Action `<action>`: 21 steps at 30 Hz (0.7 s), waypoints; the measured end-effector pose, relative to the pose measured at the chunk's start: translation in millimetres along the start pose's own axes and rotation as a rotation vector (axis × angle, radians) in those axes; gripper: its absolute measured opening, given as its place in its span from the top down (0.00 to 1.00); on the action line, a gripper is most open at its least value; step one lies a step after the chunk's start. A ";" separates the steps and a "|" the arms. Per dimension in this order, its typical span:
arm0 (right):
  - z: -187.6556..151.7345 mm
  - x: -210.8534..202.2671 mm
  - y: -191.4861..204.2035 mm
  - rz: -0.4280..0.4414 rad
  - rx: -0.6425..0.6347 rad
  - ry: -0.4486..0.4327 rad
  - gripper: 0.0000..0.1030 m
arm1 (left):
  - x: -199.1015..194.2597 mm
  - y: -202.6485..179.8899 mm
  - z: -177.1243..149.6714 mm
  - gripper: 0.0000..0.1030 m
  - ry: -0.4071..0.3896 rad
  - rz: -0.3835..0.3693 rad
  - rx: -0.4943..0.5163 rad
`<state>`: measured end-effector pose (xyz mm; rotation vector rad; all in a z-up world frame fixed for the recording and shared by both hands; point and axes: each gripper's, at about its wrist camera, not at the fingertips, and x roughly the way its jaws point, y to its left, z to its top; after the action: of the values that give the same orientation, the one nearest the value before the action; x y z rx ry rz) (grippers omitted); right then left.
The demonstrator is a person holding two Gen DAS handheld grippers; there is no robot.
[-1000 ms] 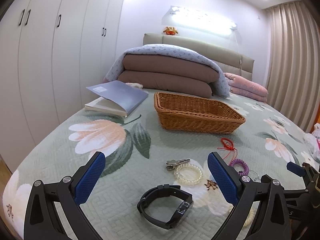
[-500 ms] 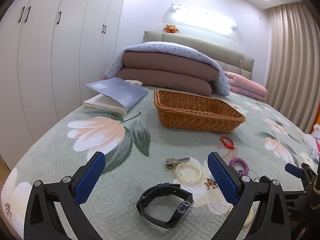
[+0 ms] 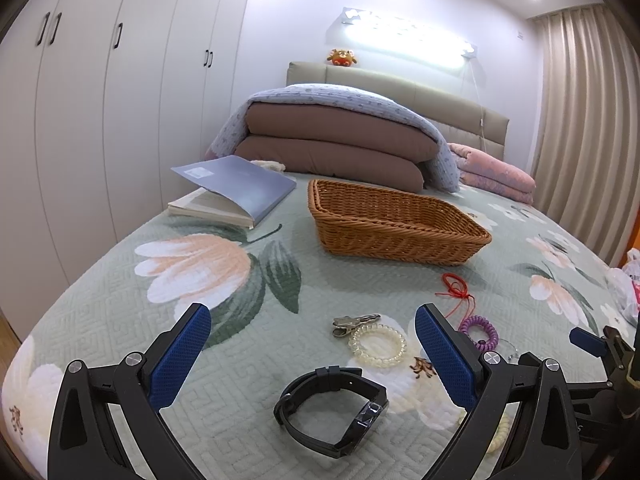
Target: Organize jewelry
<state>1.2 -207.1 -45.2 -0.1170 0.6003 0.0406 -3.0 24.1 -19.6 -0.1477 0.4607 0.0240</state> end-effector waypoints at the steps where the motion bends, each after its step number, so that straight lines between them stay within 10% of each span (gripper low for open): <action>1: 0.1 0.1 -0.1 0.000 0.000 0.001 0.00 | -0.1 0.2 0.0 0.01 0.000 0.000 -0.001; 21: -0.7 1.0 0.5 0.000 0.000 0.001 0.00 | 0.5 -1.2 0.4 0.01 -0.001 -0.006 -0.001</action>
<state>1.6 -206.7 -46.4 -0.1174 0.6017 0.0401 -2.2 23.0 -19.3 -0.1504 0.4595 0.0182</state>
